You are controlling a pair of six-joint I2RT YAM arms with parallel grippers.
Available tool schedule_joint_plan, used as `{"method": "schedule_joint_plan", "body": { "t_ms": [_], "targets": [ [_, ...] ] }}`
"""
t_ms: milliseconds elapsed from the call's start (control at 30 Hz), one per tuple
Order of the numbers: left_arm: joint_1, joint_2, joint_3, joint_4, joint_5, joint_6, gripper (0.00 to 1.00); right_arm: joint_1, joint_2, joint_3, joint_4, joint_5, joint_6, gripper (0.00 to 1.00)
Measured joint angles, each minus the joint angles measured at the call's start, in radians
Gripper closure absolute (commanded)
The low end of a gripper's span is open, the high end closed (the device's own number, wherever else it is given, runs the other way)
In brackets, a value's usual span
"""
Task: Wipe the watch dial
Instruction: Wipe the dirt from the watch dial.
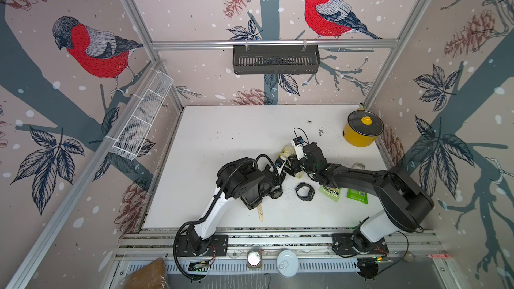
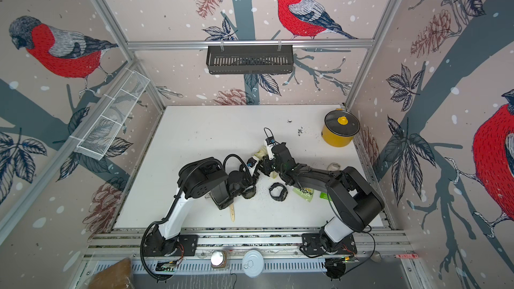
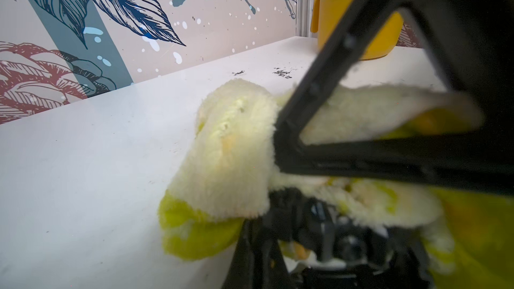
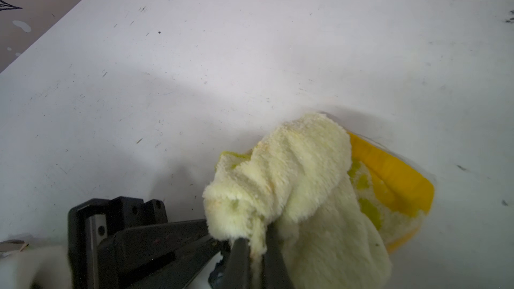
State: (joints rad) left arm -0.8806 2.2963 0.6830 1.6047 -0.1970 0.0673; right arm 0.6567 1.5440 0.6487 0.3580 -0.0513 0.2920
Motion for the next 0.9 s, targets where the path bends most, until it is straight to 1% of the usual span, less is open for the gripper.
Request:
{"method": "schedule_joint_plan", "body": {
  "t_ms": [200, 300, 433, 567, 733, 833, 900],
  "targets": [
    [-0.031, 0.005, 0.039, -0.038, -0.048, -0.011, 1.0, 0.014, -0.088, -0.111, 0.059, 0.039, 0.019, 0.98],
    [-0.032, 0.029, 0.04, 0.005, -0.053, -0.031, 1.0, 0.016, -0.11, -0.142, 0.084, 0.039, 0.02, 0.98],
    [-0.032, 0.043, 0.033, 0.011, -0.056, -0.04, 1.0, 0.008, -0.137, -0.166, 0.083, 0.034, 0.023, 0.98],
    [-0.032, 0.045, 0.034, 0.011, -0.067, -0.045, 1.0, -0.039, -0.18, -0.187, 0.033, 0.004, 0.023, 0.98],
    [-0.029, 0.06, 0.029, 0.014, -0.096, -0.061, 1.0, -0.09, -0.257, -0.196, -0.111, -0.028, 0.022, 0.98],
    [-0.029, 0.061, 0.027, 0.016, -0.099, -0.067, 1.0, -0.111, -0.311, -0.16, -0.185, -0.042, 0.023, 0.98],
    [-0.029, 0.062, 0.027, 0.016, -0.101, -0.068, 1.0, -0.123, -0.335, -0.122, -0.201, -0.042, 0.023, 0.98]
  ]
}}
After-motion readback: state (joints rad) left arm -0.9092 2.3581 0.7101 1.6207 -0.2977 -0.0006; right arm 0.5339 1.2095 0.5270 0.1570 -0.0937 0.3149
